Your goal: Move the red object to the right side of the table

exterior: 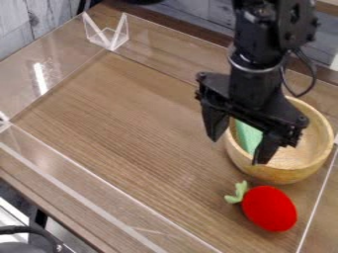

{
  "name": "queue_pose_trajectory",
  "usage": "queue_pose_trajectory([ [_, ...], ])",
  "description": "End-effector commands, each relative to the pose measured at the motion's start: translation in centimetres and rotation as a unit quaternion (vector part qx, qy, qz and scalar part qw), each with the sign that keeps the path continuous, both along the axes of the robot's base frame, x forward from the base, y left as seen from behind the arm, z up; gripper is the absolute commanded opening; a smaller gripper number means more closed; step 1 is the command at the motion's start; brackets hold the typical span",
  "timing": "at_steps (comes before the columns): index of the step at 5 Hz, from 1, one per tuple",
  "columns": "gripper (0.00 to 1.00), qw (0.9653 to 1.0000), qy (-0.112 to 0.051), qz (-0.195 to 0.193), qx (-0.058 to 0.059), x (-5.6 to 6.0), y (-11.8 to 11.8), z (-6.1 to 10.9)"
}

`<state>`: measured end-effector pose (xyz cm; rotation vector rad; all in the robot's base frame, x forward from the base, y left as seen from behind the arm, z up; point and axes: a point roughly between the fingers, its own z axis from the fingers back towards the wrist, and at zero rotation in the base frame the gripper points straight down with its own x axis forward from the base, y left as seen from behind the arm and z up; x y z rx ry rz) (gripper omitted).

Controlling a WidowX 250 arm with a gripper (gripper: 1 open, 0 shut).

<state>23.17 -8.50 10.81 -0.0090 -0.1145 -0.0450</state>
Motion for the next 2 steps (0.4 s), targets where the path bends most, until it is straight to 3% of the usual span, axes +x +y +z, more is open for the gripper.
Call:
queue_pose_trajectory([
  [1, 1.0, 0.9994, -0.011, 0.032, -0.004, 0.98, -0.21, -0.46],
  [2, 1.0, 0.9994, -0.005, 0.033, -0.002, 0.73, -0.34, -0.43],
])
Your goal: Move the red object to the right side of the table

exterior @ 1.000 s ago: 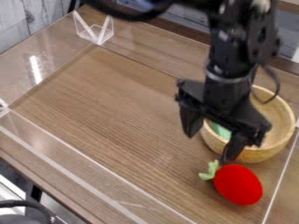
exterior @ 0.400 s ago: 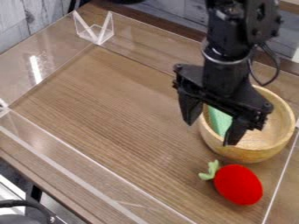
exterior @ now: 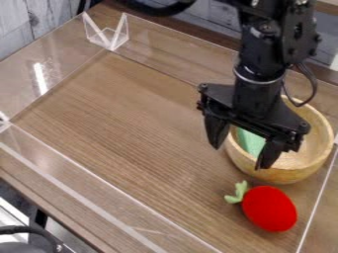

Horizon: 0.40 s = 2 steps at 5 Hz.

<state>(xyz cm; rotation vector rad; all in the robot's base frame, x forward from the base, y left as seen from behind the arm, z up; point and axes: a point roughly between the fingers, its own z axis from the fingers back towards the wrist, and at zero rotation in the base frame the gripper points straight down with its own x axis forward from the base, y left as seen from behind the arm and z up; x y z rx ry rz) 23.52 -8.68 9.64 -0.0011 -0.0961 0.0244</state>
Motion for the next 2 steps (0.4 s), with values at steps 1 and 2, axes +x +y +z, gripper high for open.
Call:
queue_pose_trajectory([
  [1, 1.0, 0.9999, -0.013, 0.009, -0.003, 0.06, 0.57, 1.53],
  [2, 1.0, 0.9989, -0.014, 0.045, -0.004, 0.2, 1.06, 1.72],
])
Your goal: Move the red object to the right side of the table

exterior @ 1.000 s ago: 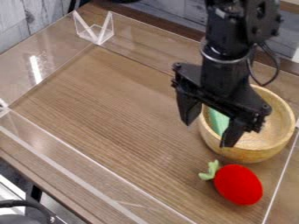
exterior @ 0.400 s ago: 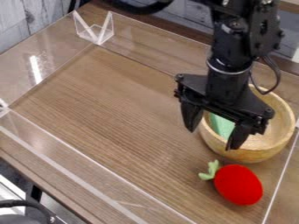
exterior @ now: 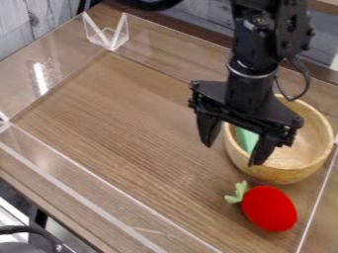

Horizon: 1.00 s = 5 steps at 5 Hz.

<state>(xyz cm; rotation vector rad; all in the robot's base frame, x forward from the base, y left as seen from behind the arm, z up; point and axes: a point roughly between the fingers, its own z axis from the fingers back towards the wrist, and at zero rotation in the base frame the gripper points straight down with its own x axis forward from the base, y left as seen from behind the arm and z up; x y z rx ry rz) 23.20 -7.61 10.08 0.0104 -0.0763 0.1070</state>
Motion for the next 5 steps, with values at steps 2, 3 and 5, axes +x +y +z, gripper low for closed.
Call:
queue_pose_trajectory([
  [2, 1.0, 0.9978, -0.022, 0.06, -0.014, 0.5, -0.6, 1.2],
  [3, 1.0, 0.9967, -0.02, 0.076, -0.017, 0.4, -1.0, 1.1],
  [5, 1.0, 0.9991, -0.016, -0.032, -0.022, 1.1, -0.6, 0.4],
])
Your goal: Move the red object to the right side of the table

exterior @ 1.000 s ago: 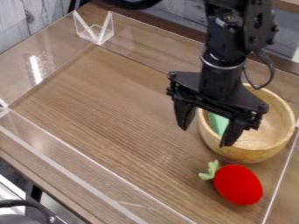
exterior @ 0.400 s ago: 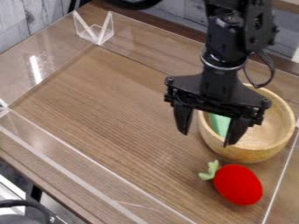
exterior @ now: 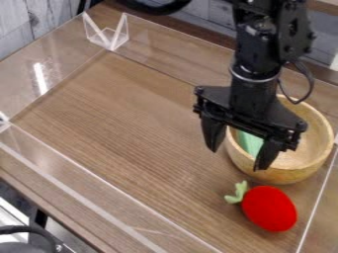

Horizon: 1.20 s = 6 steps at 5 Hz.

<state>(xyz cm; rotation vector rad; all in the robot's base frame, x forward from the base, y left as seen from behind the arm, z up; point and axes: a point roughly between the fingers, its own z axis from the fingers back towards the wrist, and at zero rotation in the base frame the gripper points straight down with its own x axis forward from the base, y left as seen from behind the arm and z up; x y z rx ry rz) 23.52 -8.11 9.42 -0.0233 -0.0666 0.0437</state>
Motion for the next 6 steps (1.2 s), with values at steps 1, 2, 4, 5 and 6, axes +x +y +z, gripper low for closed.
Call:
queue_pose_trajectory([
  [1, 1.0, 0.9997, -0.021, -0.008, -0.005, 0.5, -1.0, 1.0],
  [2, 1.0, 0.9996, -0.022, -0.016, -0.004, 0.1, -1.9, 0.9],
  [4, 1.0, 0.9996, -0.029, -0.001, 0.003, 1.1, -0.9, 0.9],
  [5, 1.0, 0.9994, -0.03, -0.016, 0.003, 1.5, -0.6, 0.5],
  [6, 1.0, 0.9991, -0.031, -0.029, 0.002, 1.9, -0.4, 0.1],
])
